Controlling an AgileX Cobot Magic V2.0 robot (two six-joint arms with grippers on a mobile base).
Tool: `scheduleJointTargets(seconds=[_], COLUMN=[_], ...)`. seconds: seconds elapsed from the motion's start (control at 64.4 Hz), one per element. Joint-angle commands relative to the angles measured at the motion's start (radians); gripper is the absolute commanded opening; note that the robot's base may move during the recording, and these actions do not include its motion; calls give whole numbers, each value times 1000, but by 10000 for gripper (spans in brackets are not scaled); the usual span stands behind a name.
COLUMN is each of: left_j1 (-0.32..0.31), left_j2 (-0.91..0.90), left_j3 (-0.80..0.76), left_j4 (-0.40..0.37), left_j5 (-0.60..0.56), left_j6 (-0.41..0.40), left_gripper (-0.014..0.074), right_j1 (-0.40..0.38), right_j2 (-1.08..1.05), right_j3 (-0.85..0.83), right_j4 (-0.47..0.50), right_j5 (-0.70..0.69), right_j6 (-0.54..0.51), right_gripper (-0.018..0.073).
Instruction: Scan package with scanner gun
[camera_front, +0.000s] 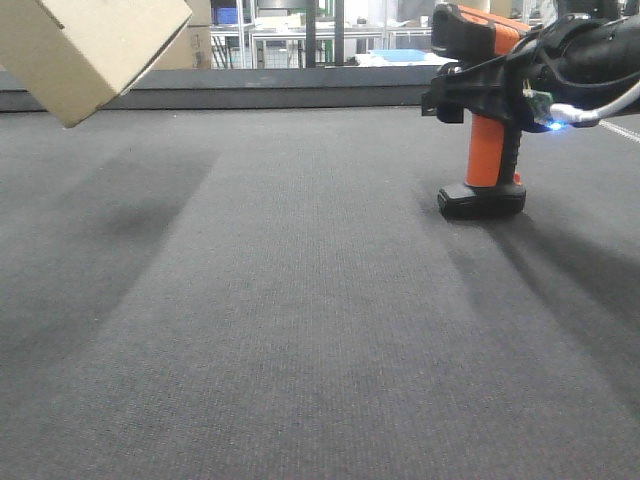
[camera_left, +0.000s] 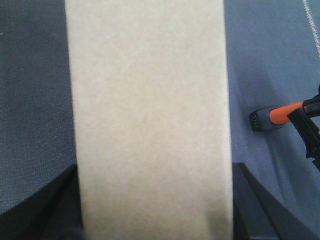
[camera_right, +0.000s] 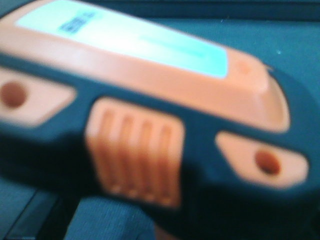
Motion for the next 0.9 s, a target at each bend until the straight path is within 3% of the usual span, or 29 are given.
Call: scheduleJointTargets(seconds=[0.0,0.14,0.249,0.388,0.746,0.808,0.886], left_j1=[-5,-5,-5,-5,-7,-7,-7], left_j2=[-12,-12,-12,-12,-5,6,20], left_j3=[-7,-7,-7,-7,-7,-7,-7], left_j4=[-26,-16,39,181,458,488,501], left_j5=[-12,-12,-12,-12,-12,-12,-12], left_j6=[-4,-4,-9,-61,-91,-91,-91], left_gripper=[-111,-111,-111,-111,-111,-111,-111], right_j1=[-6,-6,-6,-6,-6,-6,-6], right_j2=[-34,-71,-109,-163,-354,-399,-448], right_j3=[-4,-4,-4,-4,-4,-4,-4], right_j4=[-9,4,6,6,6,6,6], right_j5=[46,143,217,295,500,528,553], right_j6=[-1,-1,-1,-1,-1,-1,-1], right_gripper=[559,559,559,559,559,535,438])
